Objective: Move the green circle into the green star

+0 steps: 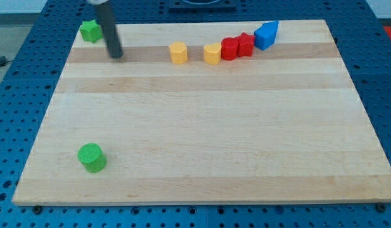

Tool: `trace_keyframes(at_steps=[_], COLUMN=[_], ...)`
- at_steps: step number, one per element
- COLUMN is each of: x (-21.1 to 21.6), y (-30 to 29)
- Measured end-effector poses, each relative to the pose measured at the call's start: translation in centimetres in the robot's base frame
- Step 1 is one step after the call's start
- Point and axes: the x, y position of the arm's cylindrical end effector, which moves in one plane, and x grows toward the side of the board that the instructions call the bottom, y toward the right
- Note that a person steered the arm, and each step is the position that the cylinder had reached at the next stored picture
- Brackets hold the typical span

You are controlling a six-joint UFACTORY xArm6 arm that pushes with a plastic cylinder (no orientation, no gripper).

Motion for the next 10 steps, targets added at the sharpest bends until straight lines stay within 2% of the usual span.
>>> trace_keyframes(at_steps=[1,2,3,4,5,9,10], x=[10.6,21.1,27.5,28.8,27.6,18.2,15.1], y=[-5.0,-6.3,-1.3,3.2,3.4,2.8,0.3])
